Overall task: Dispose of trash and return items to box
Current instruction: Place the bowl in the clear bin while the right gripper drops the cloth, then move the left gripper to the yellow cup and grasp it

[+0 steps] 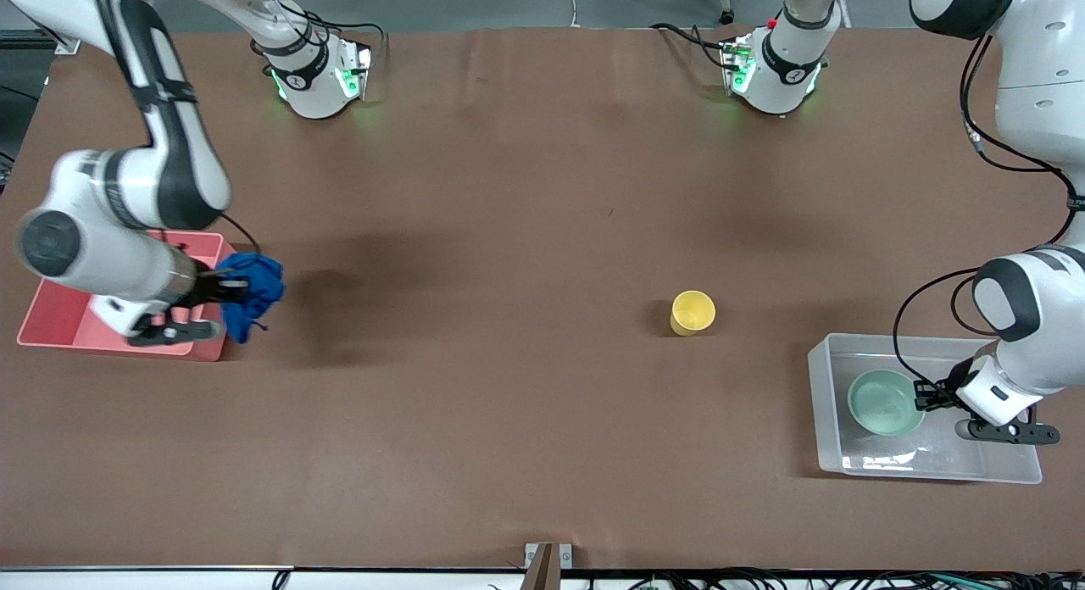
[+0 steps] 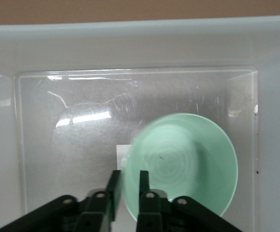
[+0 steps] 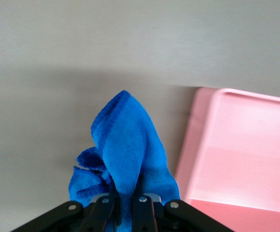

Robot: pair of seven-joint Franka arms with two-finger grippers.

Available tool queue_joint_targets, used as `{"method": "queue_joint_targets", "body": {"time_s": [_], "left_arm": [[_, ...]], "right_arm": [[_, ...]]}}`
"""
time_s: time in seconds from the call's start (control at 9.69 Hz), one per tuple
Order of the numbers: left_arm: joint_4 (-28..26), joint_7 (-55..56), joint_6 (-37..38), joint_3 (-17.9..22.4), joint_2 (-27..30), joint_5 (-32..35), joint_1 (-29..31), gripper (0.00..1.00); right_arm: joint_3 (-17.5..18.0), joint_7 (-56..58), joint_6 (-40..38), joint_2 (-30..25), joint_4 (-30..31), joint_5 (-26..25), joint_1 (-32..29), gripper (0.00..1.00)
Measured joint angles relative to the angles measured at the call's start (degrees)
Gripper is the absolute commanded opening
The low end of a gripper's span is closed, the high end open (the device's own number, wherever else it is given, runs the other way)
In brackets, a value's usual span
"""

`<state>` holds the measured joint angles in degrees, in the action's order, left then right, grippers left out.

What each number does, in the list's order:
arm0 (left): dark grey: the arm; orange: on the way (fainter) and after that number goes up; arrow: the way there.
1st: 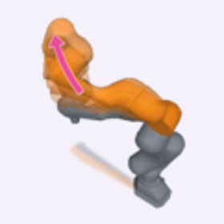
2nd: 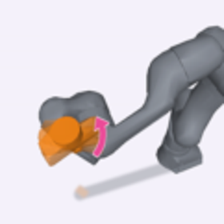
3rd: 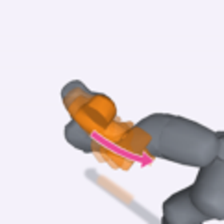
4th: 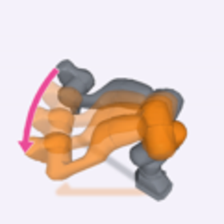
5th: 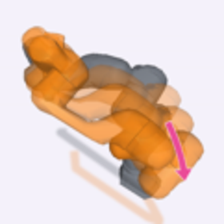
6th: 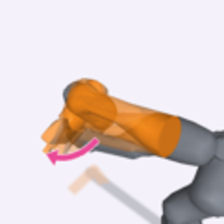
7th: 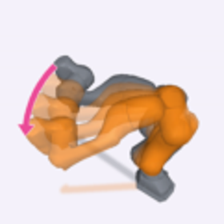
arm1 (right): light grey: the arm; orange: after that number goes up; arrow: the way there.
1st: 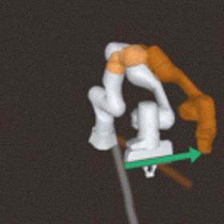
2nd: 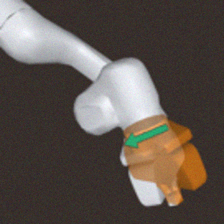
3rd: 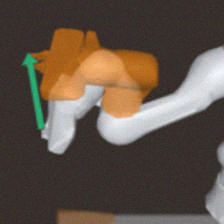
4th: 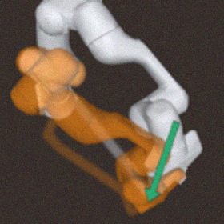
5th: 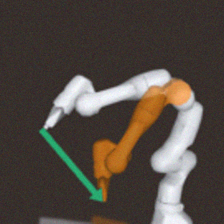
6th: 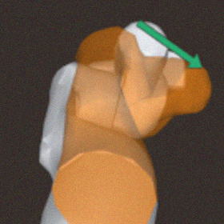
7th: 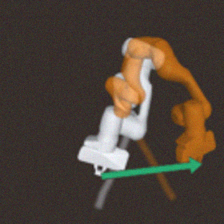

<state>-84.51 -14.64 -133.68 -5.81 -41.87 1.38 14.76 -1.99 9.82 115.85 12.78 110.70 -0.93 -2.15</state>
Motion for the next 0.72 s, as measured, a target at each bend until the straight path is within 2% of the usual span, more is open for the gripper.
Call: {"method": "queue_joint_targets", "body": {"time_s": [0.31,0.62,0.72], "left_arm": [[2.04,1.83,3.77,-1.10,2.12,-0.14,-0.19,1.00],[1.42,15.14,12.21,-6.79,6.61,-0.33,-0.64,1.00],[-0.12,20.29,13.13,-9.07,7.98,-0.33,-0.90,1.00]], "right_arm": [[-0.31,9.32,3.07,0.94,0.63,0.00,-11.13,0.12],[-0.33,14.73,10.10,6.73,1.51,0.00,-16.38,0.18],[-0.35,16.27,11.54,8.62,1.49,0.00,-17.93,0.44]]}}
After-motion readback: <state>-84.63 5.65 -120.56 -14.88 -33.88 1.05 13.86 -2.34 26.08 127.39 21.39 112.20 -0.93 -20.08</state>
